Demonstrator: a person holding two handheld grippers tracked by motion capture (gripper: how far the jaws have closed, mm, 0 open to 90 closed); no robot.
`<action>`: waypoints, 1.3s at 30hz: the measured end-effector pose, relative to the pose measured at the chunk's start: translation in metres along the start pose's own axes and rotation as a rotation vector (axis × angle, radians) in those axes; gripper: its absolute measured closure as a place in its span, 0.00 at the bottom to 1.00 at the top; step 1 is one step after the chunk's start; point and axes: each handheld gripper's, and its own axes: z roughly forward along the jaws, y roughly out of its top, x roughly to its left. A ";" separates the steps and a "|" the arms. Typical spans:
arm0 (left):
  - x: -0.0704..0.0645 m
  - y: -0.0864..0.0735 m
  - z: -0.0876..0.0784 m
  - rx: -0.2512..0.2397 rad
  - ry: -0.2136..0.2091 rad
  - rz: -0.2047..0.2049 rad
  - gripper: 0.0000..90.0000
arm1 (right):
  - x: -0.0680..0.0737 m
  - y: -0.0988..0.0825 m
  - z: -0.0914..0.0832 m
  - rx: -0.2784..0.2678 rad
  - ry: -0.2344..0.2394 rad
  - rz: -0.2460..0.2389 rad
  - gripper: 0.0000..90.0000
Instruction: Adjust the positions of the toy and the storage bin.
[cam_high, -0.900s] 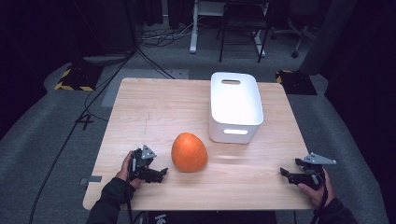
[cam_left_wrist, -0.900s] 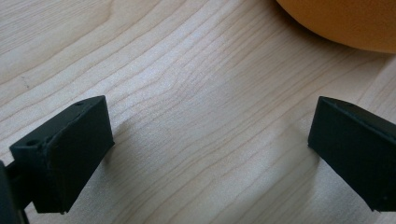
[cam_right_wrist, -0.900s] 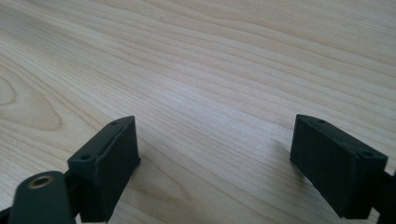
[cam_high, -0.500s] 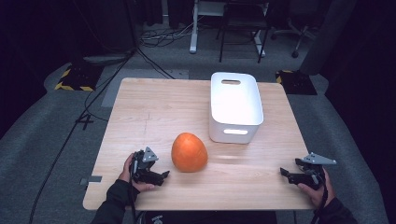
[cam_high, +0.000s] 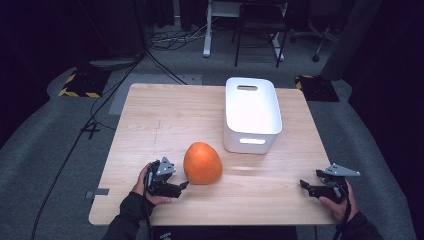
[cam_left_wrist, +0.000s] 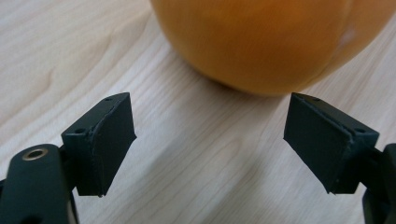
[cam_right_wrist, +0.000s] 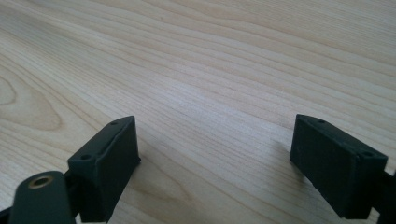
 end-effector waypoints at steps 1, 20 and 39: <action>-0.001 0.001 -0.001 -0.007 -0.001 -0.001 0.19 | 0.000 0.000 0.000 0.000 0.000 -0.002 0.17; -0.014 0.037 -0.036 -0.173 0.000 0.017 0.18 | 0.000 0.000 0.000 0.001 0.000 -0.003 0.17; -0.020 0.076 -0.031 -0.233 -0.016 0.065 0.18 | 0.000 0.000 0.000 -0.001 0.000 -0.006 0.17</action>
